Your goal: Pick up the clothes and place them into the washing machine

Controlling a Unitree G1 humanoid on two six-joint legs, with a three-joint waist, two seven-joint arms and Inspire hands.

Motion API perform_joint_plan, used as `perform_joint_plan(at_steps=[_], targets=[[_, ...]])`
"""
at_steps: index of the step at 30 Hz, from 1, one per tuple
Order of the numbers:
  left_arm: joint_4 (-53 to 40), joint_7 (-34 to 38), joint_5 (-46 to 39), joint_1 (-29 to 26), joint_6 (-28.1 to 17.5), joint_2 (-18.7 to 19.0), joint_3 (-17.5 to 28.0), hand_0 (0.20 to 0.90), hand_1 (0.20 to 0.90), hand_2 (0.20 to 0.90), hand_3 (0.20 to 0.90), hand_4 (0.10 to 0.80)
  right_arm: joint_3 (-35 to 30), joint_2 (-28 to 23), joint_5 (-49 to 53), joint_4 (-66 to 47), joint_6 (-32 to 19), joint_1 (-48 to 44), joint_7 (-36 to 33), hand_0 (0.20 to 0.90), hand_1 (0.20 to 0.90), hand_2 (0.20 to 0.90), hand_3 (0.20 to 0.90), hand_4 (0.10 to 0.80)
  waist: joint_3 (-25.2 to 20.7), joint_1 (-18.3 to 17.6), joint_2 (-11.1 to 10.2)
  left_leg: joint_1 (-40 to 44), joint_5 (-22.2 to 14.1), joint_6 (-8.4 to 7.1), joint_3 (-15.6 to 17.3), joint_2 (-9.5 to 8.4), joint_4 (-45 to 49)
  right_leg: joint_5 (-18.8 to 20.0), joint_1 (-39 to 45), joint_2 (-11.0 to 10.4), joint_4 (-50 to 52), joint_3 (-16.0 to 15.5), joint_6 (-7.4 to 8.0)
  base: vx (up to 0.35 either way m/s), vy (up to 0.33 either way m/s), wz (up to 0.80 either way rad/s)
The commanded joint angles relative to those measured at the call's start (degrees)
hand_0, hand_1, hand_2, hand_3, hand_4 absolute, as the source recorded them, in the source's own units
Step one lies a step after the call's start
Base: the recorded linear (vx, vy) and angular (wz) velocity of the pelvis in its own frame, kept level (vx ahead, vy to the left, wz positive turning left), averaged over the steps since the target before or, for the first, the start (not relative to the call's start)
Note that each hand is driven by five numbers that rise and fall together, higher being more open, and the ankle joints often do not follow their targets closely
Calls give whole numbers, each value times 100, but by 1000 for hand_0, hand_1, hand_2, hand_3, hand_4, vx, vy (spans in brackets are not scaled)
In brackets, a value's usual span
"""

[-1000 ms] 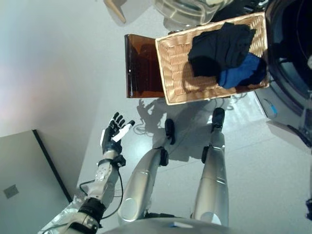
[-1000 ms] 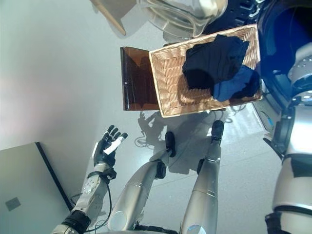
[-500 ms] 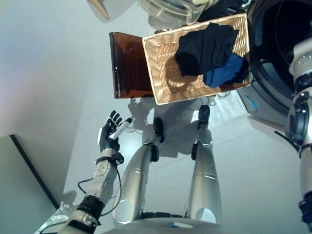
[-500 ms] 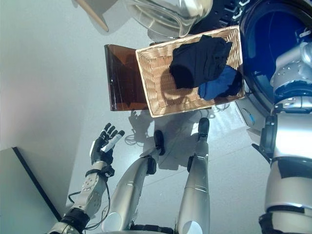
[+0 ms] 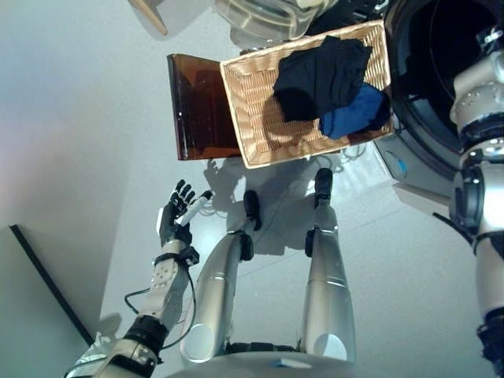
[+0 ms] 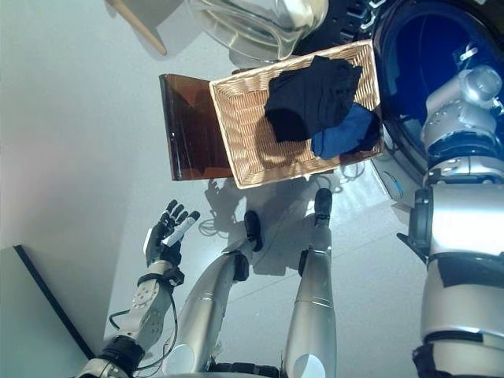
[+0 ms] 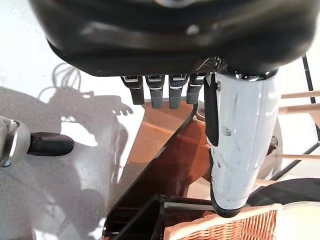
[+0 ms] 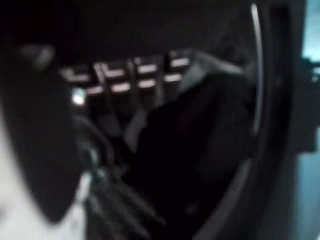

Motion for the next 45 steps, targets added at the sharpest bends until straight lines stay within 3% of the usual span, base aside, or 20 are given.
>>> perform_joint_plan(at_steps=[1, 5, 8, 19, 36, 45], targets=[[-121, 148, 82, 334, -344, 410, 543, 900, 900, 900, 900, 800, 923, 57, -1482, -666, -176, -319, -153, 900, 900, 900, 900, 800, -286, 179, -93, 205, 416, -511, -130, -22, -856, -844, 244, 347, 570, -340, -262, 0, 0, 0], [-193, 142, 103, 382, -340, 389, 611, 900, 900, 900, 900, 800, 1057, 221, -1788, -1074, -184, -238, -125, 900, 900, 900, 900, 800, -296, 158, -97, 184, 418, -503, -140, -31, -842, -835, 218, 354, 582, -342, -268, 0, 0, 0], [-272, 82, 94, 470, -359, 387, 670, 900, 900, 900, 900, 800, 895, 243, -1401, -1565, -435, 88, 113, 900, 900, 900, 900, 800, -281, 160, -85, 174, 424, -504, -153, -30, -829, -854, 199, 350, 608, -353, -274, 0, 0, 0], [-245, 49, 156, 404, -329, 399, 614, 900, 900, 900, 900, 800, 597, 542, -951, -1598, -612, 406, 310, 900, 900, 900, 900, 800, -231, 219, -41, 178, 419, -492, -154, -23, -786, -901, 203, 341, 697, -348, -283, 0, 0, 0], [-197, 260, 205, 306, -282, 259, 629, 900, 900, 900, 900, 800, 6, 1798, -918, -2925, -823, 1535, 4, 900, 900, 900, 900, 800, -231, 161, -20, 212, 391, -447, -125, -41, -768, -904, 214, 326, 748, -336, -304, 0, 0, 0], [-259, 325, 291, 338, -255, 258, 645, 900, 900, 900, 900, 800, -89, 2144, -949, -3365, -873, 1980, -36, 900, 900, 900, 900, 800, -250, 190, 26, 210, 396, -428, -120, -40, -759, -914, 204, 300, 769, -358, -308, 0, 0, 0]])
